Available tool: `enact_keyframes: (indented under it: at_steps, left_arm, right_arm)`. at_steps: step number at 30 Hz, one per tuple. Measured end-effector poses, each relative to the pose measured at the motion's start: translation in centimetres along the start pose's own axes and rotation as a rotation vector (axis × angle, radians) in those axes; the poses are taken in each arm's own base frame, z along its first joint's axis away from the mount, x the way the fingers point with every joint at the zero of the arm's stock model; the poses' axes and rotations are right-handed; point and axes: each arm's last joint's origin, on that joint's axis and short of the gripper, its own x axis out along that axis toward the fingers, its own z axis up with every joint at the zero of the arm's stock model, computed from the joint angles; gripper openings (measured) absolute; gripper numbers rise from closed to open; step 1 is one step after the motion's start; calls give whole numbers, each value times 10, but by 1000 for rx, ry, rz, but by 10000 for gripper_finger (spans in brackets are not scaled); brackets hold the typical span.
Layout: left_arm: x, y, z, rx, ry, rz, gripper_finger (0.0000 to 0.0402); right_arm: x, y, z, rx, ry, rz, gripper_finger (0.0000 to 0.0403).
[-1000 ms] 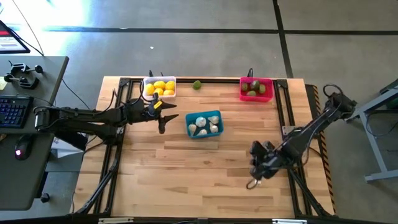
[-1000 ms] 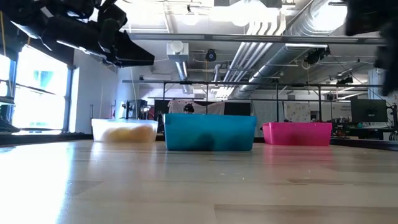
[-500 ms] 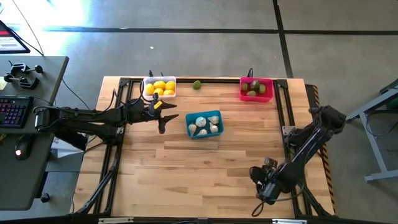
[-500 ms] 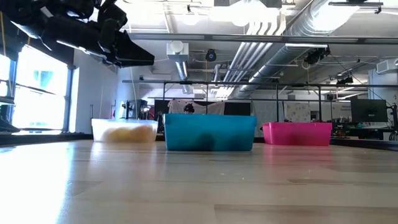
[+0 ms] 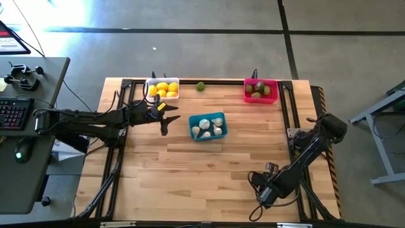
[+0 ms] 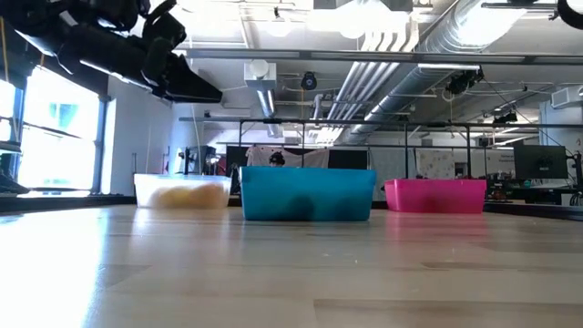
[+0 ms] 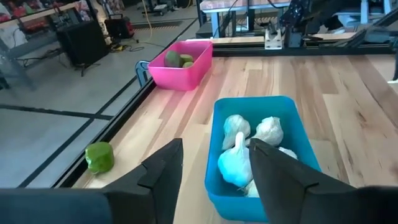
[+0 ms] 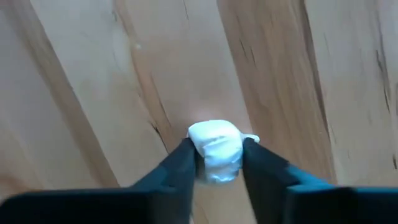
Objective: Sort produce into baskets
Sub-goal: Put the garlic into the blue bin
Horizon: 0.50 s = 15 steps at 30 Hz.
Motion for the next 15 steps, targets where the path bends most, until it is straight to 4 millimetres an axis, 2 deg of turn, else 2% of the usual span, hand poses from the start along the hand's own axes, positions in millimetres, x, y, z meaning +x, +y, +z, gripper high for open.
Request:
enact_keyframes:
  at_steps: [4, 6, 10, 15]
  left_arm:
    - [-2, 1, 3, 2, -19, 3, 145]
    - [-3, 1, 4, 14, -27, 4, 133]
    - [-4, 1, -5, 7, -80, 17, 111]
    - [-13, -1, -29, -49, -232, 33, 90]
  right_arm:
    - [-8, -3, 10, 22, -64, 41, 40]
    - [-14, -3, 18, 2, -157, 60, 19]
    - [-20, -9, 42, -30, -339, 47, 18]
    - [-20, -33, 96, -2, -539, -29, 39]
